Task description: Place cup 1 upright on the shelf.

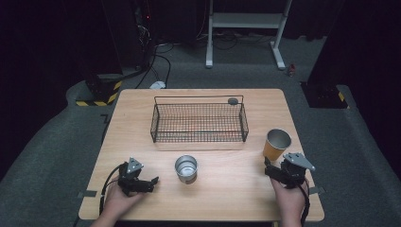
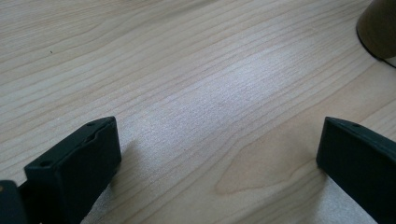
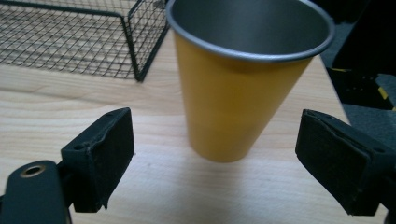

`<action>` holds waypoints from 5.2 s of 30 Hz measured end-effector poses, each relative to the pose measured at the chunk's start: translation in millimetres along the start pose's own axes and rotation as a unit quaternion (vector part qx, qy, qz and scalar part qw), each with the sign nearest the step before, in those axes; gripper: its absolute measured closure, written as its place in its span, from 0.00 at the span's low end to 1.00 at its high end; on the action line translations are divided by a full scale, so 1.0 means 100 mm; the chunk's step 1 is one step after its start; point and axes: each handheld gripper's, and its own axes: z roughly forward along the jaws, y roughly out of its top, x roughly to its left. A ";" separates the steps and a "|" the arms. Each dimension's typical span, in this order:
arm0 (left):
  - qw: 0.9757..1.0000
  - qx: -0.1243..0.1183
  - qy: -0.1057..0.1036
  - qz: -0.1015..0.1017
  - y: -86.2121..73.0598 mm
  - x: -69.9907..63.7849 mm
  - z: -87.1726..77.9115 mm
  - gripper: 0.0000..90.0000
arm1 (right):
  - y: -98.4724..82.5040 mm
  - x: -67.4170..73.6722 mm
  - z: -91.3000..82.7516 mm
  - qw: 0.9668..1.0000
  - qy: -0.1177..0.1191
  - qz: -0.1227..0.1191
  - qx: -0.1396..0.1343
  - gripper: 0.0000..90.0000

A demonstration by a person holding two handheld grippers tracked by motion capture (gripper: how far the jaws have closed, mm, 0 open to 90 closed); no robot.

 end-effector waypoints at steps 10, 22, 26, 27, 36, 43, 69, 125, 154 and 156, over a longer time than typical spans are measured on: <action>1.000 -0.002 0.001 -0.001 0.00 0.00 0.00 0.00 | 0.10 -0.08 0.11 1.000 0.000 0.014 -0.008 0.11; 1.000 -0.002 0.001 -0.001 0.00 0.00 0.00 0.00 | 0.21 -0.08 0.29 1.000 -0.003 0.019 -0.019 0.11; 1.000 -0.002 0.001 -0.002 0.00 0.00 0.00 0.00 | 0.23 -0.08 0.34 1.000 -0.010 0.018 -0.020 0.11; 1.000 -0.002 0.001 -0.001 0.00 0.00 0.00 0.00 | 0.23 -0.08 0.36 1.000 -0.010 0.021 -0.021 0.11; 1.000 -0.002 0.002 -0.003 0.00 0.00 0.00 0.00 | 0.26 -0.10 0.43 0.999 -0.011 0.026 -0.025 0.11; 1.000 -0.002 0.003 -0.003 0.00 0.00 0.00 0.01 | 0.26 -0.11 0.46 0.999 -0.004 0.028 -0.027 0.15; 1.000 -0.001 0.006 -0.003 0.00 -0.01 0.01 0.01 | 0.44 0.44 0.30 0.997 0.044 -0.024 -0.050 0.15; 1.000 -0.003 0.006 -0.005 0.01 -0.01 0.01 0.01 | 1.19 1.12 0.36 0.992 0.095 -0.023 -0.080 0.15; 1.000 -0.003 0.005 -0.005 0.01 -0.01 0.01 0.01 | 1.63 1.17 0.94 0.996 0.074 -0.025 -0.038 0.15; 1.000 -0.002 0.005 -0.005 0.01 -0.01 0.01 0.01 | 1.62 1.20 1.01 0.996 0.076 -0.031 -0.025 0.15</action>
